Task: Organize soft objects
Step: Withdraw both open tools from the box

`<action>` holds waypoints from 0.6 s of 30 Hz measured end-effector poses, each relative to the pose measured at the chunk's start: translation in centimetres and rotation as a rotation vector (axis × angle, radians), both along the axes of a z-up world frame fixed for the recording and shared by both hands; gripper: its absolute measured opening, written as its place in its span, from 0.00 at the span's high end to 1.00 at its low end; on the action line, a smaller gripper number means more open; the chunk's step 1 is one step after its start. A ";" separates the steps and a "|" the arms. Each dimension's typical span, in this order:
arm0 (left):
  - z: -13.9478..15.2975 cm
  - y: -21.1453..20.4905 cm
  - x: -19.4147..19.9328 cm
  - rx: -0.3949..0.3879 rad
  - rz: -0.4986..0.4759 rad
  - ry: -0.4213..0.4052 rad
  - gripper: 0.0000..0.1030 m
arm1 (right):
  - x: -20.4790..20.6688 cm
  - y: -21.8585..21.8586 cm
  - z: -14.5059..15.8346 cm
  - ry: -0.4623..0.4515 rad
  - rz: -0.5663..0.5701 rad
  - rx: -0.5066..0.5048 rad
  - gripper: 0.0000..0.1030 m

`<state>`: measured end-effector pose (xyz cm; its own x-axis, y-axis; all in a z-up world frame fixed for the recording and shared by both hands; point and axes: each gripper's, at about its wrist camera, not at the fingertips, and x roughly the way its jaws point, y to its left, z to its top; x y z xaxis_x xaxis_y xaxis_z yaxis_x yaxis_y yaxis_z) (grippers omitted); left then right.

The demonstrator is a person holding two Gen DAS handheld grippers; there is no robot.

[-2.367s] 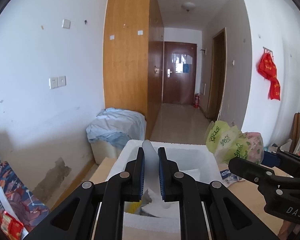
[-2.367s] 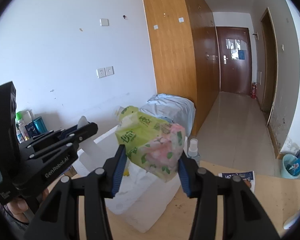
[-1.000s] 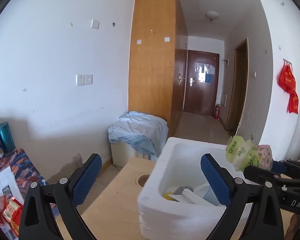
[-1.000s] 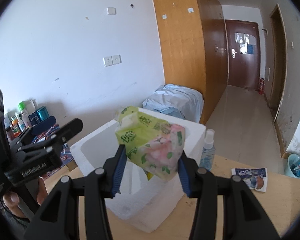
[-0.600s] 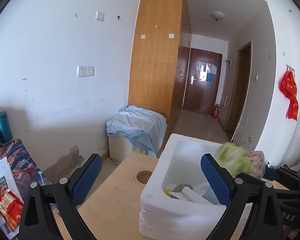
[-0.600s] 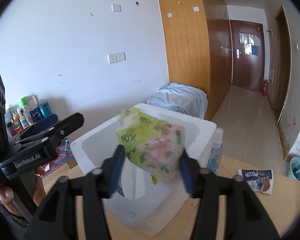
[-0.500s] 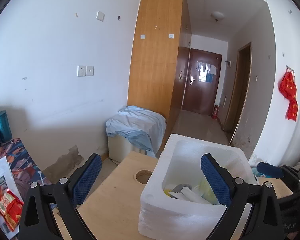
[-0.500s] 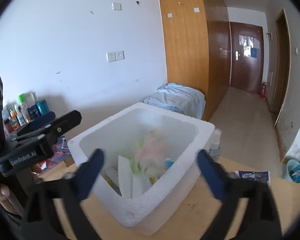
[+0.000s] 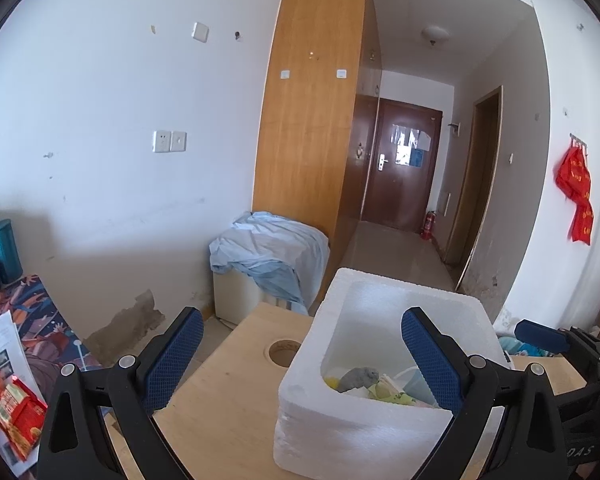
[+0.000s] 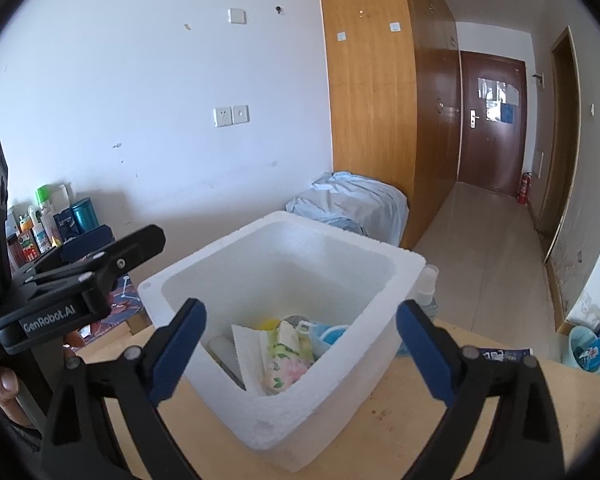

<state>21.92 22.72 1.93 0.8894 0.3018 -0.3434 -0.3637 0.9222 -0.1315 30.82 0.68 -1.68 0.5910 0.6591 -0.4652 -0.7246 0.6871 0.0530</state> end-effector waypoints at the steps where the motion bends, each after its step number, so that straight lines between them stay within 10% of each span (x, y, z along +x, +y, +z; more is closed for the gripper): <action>1: 0.0 0.0 -0.1 -0.001 -0.002 0.000 0.03 | 0.0 0.0 0.0 0.001 -0.002 0.000 0.05; 18: 1.7 -2.0 -2.2 0.014 -0.049 -0.048 0.03 | -1.9 -2.4 3.3 -0.062 -0.053 0.082 0.05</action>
<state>19.72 20.77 3.66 0.9187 0.2616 -0.2960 -0.3113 0.9407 -0.1348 28.92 -1.68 1.60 0.6521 0.6603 -0.3725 -0.6908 0.7200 0.0670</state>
